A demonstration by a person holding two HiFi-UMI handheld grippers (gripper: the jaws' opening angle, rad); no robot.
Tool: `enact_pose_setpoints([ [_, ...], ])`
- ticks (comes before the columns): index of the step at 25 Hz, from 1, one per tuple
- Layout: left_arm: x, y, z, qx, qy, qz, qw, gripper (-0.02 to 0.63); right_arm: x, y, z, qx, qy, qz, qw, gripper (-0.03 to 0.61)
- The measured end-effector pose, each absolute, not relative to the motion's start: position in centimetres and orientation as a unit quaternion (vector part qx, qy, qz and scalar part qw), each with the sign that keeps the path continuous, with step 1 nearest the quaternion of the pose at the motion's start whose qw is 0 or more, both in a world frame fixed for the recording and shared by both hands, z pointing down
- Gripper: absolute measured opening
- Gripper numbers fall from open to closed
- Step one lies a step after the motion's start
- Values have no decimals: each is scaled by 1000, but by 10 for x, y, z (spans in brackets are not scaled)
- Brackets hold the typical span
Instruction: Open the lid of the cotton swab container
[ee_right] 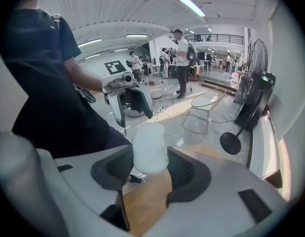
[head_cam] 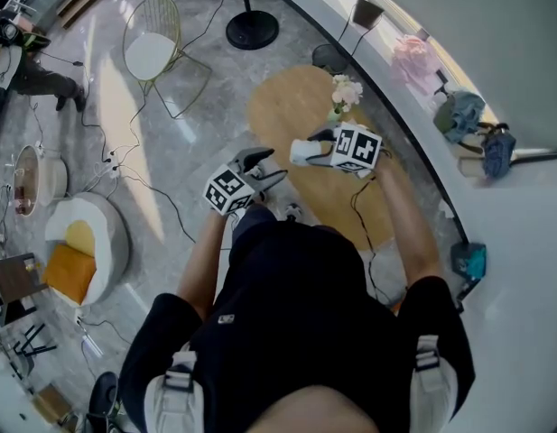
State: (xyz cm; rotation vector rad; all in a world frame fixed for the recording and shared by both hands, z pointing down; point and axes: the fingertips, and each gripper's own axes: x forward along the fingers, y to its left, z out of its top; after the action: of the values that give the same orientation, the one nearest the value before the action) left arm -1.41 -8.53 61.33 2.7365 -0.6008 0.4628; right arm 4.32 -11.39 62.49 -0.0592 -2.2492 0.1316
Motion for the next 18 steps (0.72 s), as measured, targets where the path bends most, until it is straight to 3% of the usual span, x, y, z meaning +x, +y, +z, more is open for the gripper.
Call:
enact_pose_setpoints([
  [8,2,-75,608,960,-176,156,152,314,26,-98,593,-56,-916,36,395,198],
  [14,12,-77,607,962,-164,160,148,328,4,-89,562,-75,-931,27,356,198],
  [18,18,-81,601,965,-157,157,142,331,-2,-82,552,-84,-926,20,368,196],
])
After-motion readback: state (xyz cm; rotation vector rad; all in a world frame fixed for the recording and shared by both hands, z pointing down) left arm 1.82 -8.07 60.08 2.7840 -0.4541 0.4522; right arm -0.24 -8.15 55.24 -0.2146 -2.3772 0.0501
